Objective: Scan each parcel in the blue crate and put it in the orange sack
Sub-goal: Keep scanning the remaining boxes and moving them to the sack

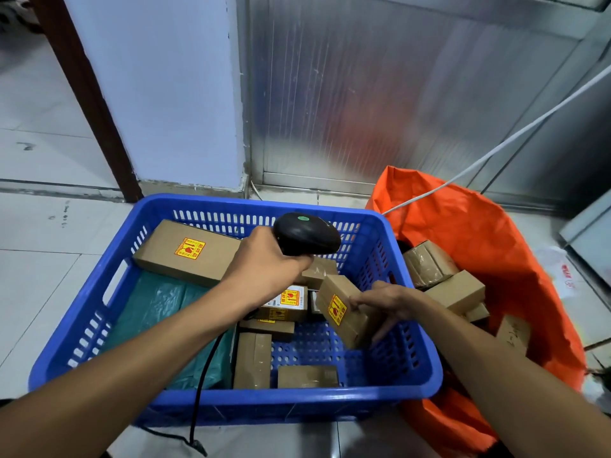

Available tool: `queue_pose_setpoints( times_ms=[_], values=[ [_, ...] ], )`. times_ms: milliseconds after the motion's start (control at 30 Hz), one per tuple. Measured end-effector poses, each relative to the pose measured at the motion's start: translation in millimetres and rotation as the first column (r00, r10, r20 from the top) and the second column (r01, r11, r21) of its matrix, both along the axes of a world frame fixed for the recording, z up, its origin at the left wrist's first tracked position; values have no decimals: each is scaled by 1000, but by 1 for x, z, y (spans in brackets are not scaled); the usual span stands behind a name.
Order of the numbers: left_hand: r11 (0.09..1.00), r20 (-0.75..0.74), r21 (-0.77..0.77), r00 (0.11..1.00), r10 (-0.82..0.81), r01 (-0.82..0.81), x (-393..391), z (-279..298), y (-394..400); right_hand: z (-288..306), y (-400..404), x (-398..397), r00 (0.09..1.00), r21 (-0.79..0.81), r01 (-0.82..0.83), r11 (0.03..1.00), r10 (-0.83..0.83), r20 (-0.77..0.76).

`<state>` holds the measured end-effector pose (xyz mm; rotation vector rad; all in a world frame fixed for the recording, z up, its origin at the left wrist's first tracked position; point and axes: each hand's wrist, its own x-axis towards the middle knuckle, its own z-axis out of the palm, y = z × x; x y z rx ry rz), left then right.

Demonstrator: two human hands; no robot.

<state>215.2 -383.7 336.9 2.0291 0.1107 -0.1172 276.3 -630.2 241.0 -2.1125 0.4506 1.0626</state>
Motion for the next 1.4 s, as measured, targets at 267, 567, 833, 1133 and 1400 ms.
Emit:
queue_pose_setpoints(
  times_ms=[267, 567, 833, 1133, 1400],
  values=[
    [1000, 13, 6, 1000, -3, 3, -4, 4, 0, 52, -25, -16, 977, -46, -111, 993, 118, 177],
    [998, 9, 56, 1000, -13, 13, -5, -1, 0, 109, -56, -42, 786, -387, -84, 918, 299, 541],
    [997, 13, 70, 1000, -22, 21, -5, -6, -5, 93, -95, -52, 720, -568, 64, 820, 356, 596],
    [996, 14, 82, 999, -47, 46, -4, -13, -16, 69, -100, -61, 624, -762, -28, 647, 607, 492],
    [989, -15, 124, 996, -85, 86, -3, -18, -27, 54, -108, -65, 647, -706, -31, 707, 553, 525]
  ],
)
